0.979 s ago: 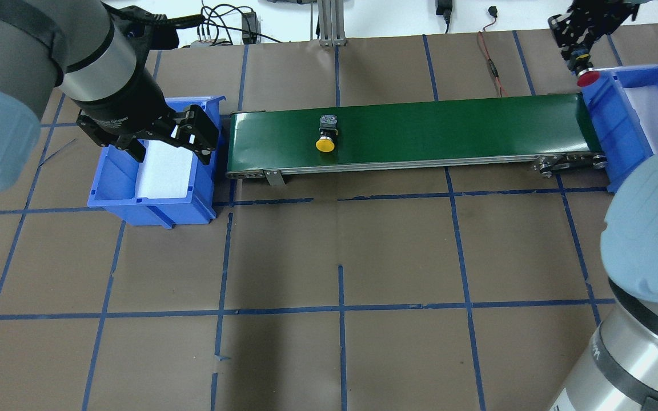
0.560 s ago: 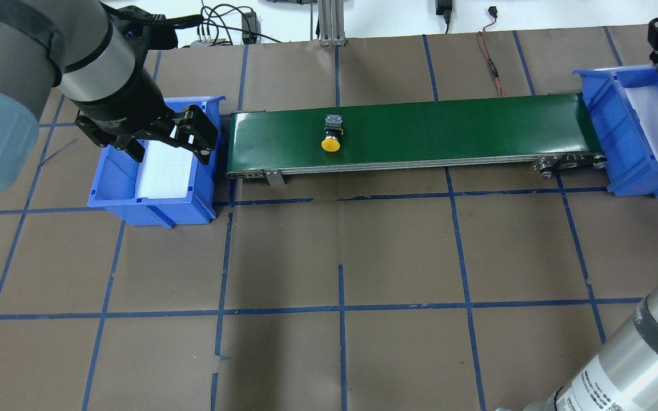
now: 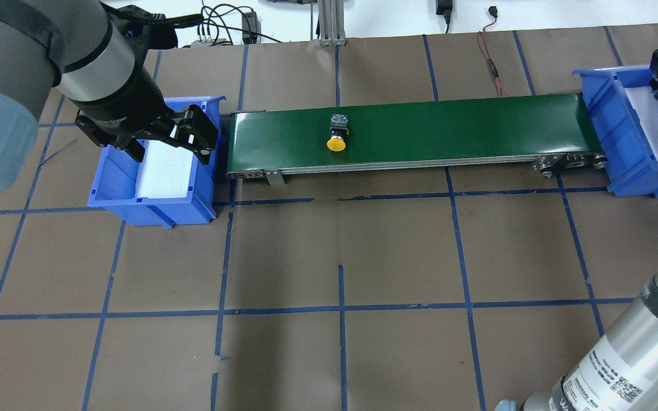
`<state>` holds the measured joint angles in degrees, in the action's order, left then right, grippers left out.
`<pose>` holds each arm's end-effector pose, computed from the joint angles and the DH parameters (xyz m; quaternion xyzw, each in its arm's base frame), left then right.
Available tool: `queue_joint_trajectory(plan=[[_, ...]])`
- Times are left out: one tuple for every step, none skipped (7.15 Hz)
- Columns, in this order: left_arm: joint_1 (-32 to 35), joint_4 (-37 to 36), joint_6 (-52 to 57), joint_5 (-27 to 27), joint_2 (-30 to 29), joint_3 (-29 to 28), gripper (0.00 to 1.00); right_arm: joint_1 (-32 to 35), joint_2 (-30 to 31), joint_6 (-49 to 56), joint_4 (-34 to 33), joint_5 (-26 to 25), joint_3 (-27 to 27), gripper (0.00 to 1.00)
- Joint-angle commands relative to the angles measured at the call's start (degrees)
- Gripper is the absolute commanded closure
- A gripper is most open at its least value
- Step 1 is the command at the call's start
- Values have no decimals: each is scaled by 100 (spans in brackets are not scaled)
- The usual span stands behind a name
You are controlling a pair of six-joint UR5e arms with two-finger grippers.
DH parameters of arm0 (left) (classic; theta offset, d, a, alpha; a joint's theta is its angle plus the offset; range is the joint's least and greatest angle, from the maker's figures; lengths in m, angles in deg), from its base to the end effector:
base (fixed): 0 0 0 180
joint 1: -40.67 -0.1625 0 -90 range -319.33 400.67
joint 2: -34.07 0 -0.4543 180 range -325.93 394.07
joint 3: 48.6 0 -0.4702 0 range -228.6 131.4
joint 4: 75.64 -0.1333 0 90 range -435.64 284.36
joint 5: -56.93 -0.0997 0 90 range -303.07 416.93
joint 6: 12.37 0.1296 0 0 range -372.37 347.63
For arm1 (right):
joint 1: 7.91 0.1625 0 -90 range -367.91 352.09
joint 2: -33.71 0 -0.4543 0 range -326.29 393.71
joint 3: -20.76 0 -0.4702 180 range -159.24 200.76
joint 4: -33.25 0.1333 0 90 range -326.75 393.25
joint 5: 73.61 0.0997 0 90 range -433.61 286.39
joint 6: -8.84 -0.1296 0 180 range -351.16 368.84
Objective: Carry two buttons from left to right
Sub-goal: 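Carry the red button into the far blue bin with the right gripper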
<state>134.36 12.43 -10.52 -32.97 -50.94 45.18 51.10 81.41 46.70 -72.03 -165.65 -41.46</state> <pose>-0.1678 -0.5275 0.5011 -0.0483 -0.9985 0.0274 0.0013 -0.3337 -0.8055 0.2524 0.0598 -0.9980 -0.0046 0.0184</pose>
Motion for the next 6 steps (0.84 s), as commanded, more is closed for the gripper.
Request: queue_joint_trajectory(plan=[[9, 0, -1, 8, -15, -9, 0, -3, -95, -33, -36, -7, -18, 91], [9, -9, 8, 8, -15, -9, 0, -3, -190, -59, 34, -33, -44, 91], [9, 0, 8, 8, -15, -9, 0, -12, -183, -129, 34, -59, -184, 88], [9, 0, -1, 8, -15, -9, 0, -38, -165, -129, 17, -68, -229, 83], [9, 0, -1, -1, -6, -9, 0, -30, -174, -129, -9, -86, -220, 66], [9, 0, -1, -1, 2, 0, 0, -29, -191, -147, -18, -43, -194, 20]])
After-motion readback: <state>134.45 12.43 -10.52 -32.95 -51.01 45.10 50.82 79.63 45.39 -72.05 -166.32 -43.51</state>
